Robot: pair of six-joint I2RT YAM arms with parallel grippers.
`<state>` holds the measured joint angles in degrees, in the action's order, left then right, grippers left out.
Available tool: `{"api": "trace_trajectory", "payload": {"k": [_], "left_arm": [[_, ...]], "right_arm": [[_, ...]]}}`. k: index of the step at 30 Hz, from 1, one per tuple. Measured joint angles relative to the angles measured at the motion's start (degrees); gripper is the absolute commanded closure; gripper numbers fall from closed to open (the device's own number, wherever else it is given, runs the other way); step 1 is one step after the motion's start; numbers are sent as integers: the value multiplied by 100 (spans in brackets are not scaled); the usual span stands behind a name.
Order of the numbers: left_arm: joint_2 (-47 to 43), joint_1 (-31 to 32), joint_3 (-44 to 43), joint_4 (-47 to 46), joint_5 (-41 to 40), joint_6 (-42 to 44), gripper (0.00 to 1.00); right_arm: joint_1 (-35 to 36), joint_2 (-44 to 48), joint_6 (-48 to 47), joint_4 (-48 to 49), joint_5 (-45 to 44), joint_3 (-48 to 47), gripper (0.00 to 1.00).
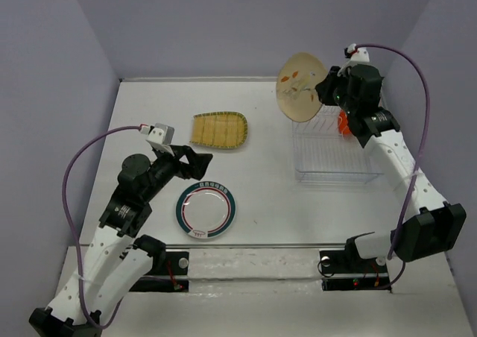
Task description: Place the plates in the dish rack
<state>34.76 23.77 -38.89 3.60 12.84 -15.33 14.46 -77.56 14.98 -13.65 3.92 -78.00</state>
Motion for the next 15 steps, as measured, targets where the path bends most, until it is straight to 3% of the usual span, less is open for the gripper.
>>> {"api": "trace_trajectory", "payload": {"k": [1, 6, 15], "left_arm": [[-2, 68, 7, 61, -85, 37, 1], [-57, 369, 66, 153, -271, 142, 1], [-282, 621, 76, 232, -514, 221, 1]], "right_arm": [[-70, -24, -289, -181, -815, -118, 93], [-356, -306, -1340, -531, -2879, -254, 93], [-754, -1246, -2413, -647, -3821, -455, 93]]}}
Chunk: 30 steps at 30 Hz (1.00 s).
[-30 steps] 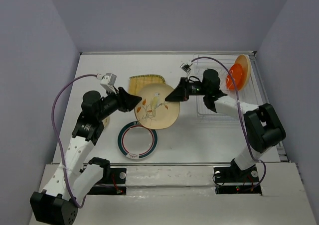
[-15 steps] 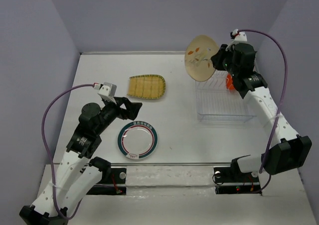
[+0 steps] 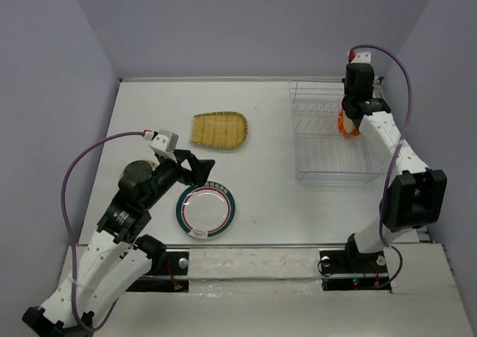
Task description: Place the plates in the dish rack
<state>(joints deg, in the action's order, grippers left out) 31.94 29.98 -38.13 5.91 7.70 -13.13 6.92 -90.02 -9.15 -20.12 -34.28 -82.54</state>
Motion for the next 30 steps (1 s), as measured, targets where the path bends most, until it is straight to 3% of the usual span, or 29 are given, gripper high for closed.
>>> {"api": "trace_trajectory", "payload": {"k": [20, 23, 24, 26, 28, 30], "left_arm": [[-17, 42, 0, 59, -201, 24, 1], [4, 42, 0, 59, -229, 22, 1], [13, 42, 0, 59, -243, 24, 1], [31, 42, 2, 68, -269, 22, 1], [39, 42, 2, 81, -317, 22, 1], [59, 42, 2, 81, -385, 22, 1]], "right_arm": [[-332, -538, -164, 446, 809, 337, 91], [-426, -649, 2, 643, 953, 446, 72], [-442, -662, 37, 693, 968, 459, 56], [-459, -664, 114, 721, 1014, 463, 41], [-461, -654, 129, 822, 999, 461, 30], [-466, -634, 177, 817, 1005, 396, 26]]}}
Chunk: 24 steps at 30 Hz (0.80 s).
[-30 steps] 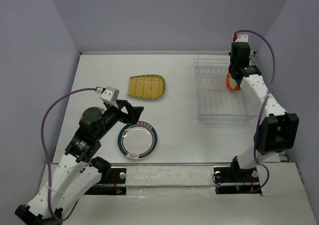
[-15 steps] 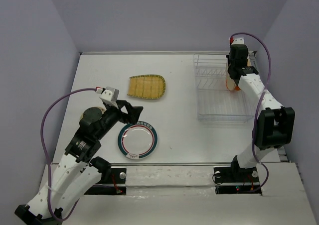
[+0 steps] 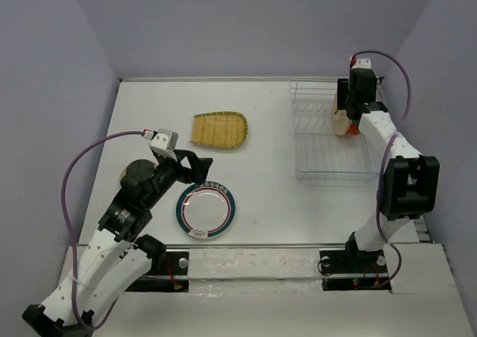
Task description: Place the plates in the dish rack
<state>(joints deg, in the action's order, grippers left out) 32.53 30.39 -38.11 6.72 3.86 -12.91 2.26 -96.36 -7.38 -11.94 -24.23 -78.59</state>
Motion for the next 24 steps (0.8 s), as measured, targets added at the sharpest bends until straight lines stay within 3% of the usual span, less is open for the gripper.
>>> {"api": "trace_trajectory", "payload": {"k": [10, 14, 17, 20, 24], "left_arm": [[269, -2, 0, 68, -592, -7, 1], [251, -57, 0, 136, -1010, -50, 1], [13, -90, -4, 138, -1351, -116, 1], [-273, -90, -72, 192, -1679, -129, 1], [-741, -90, -431, 216, -2087, -94, 1]], "right_arm": [[153, 802, 1071, -195, 778, -229, 23], [1145, 1329, 1585, 107, 1137, 50, 28], [2470, 1235, 2090, 555, 1626, 315, 33], [3541, 640, 2750, 1104, 2002, 501, 37], [4341, -374, 3471, 1620, 2162, 474, 40]]}}
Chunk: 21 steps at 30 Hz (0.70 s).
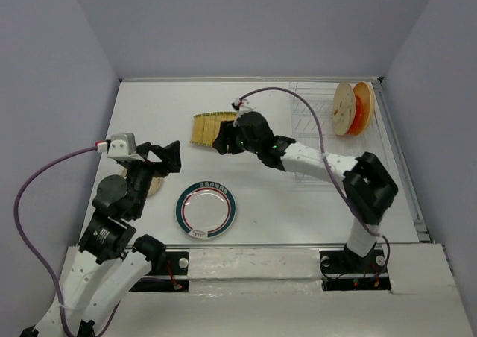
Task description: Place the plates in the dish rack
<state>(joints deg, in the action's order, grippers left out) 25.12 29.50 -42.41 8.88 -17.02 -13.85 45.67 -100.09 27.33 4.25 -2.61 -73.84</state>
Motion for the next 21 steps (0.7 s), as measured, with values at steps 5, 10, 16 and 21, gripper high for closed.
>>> {"api": "trace_trajectory", "payload": {"k": [5, 10, 16, 21], "left_arm": [[-588, 0, -133, -269, -170, 57, 1], [-984, 0, 153, -356, -195, 90, 1], [-1375, 0, 570, -393, -179, 76, 1], [-1523, 2, 680, -439, -79, 46, 1]], "right_arm": [[728, -1600, 667, 138, 332, -1051, 40], [1115, -2804, 1123, 247, 592, -2236, 41], [1228, -3832, 1626, 151, 852, -3410, 43], [1252, -4656, 1899, -267, 920, -4551, 48]]}}
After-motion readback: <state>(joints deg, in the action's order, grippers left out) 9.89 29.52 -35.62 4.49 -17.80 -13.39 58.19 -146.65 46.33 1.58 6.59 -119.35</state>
